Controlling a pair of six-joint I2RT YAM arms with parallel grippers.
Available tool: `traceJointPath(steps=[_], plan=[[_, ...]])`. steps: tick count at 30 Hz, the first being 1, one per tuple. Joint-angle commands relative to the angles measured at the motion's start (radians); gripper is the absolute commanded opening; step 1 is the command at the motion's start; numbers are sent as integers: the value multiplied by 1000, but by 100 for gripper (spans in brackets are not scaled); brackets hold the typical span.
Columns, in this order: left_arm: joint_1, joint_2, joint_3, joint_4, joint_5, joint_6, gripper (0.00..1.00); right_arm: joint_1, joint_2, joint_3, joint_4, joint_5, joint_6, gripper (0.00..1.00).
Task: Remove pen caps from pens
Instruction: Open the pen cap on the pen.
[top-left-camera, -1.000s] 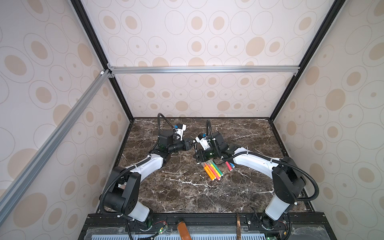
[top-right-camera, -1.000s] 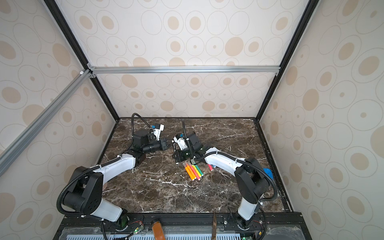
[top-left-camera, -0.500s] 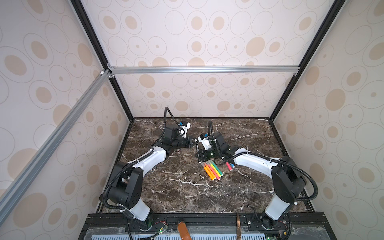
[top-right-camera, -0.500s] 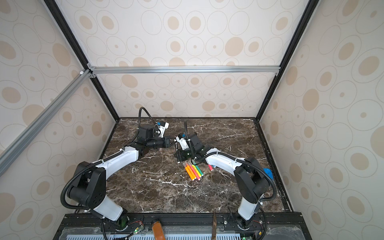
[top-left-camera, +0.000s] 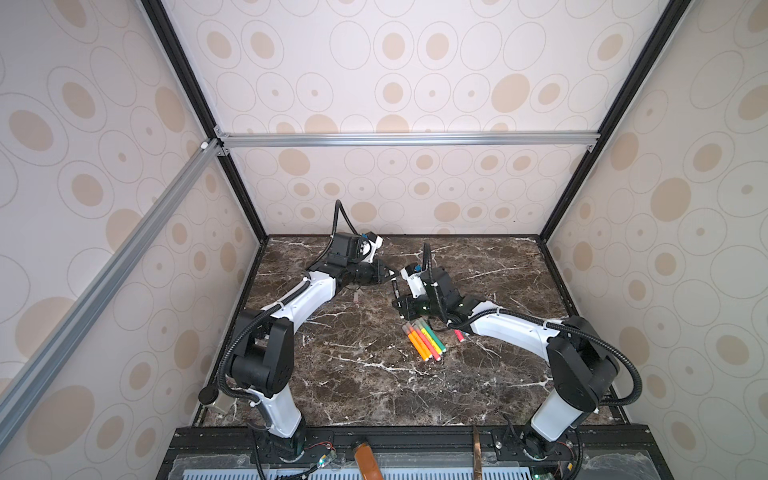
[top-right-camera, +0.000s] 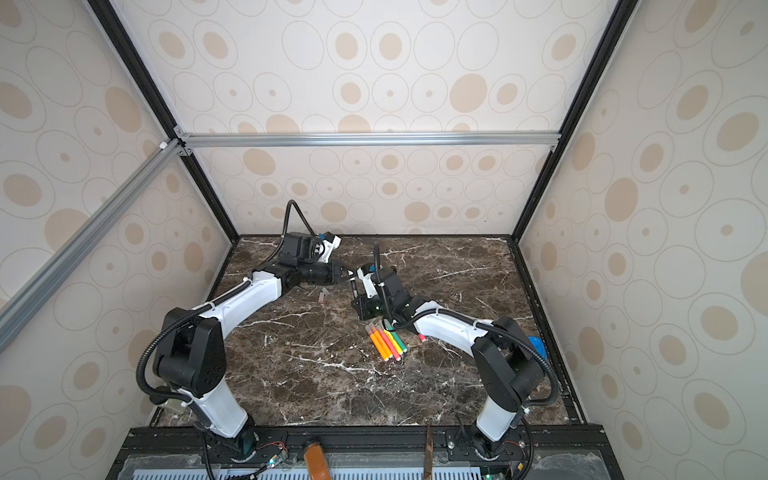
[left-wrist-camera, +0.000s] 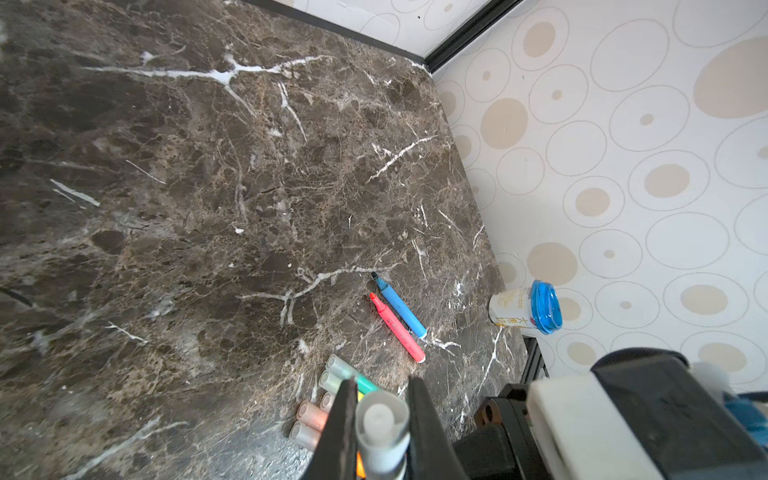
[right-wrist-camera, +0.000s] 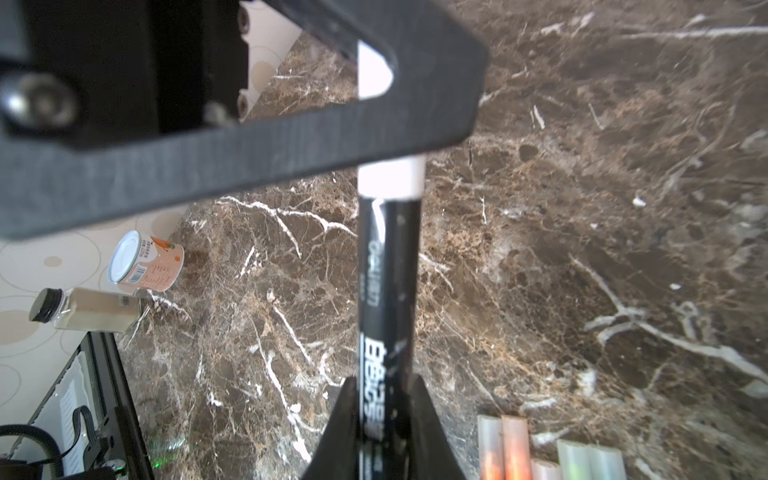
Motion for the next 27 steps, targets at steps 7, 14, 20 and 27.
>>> traceJointPath(steps=[7, 14, 20, 27], plan=[[163, 71, 275, 144, -286, 96, 0, 107, -14, -36, -378, -106, -77, 0], [203, 181, 531, 21, -309, 133, 0, 150, -3, -17, -442, -105, -105, 0], [241, 353, 862, -137, -315, 153, 0, 170, -55, -29, -486, -93, -115, 0], [242, 412, 982, -210, -275, 150, 0, 170, -106, -31, -486, -50, -106, 0]])
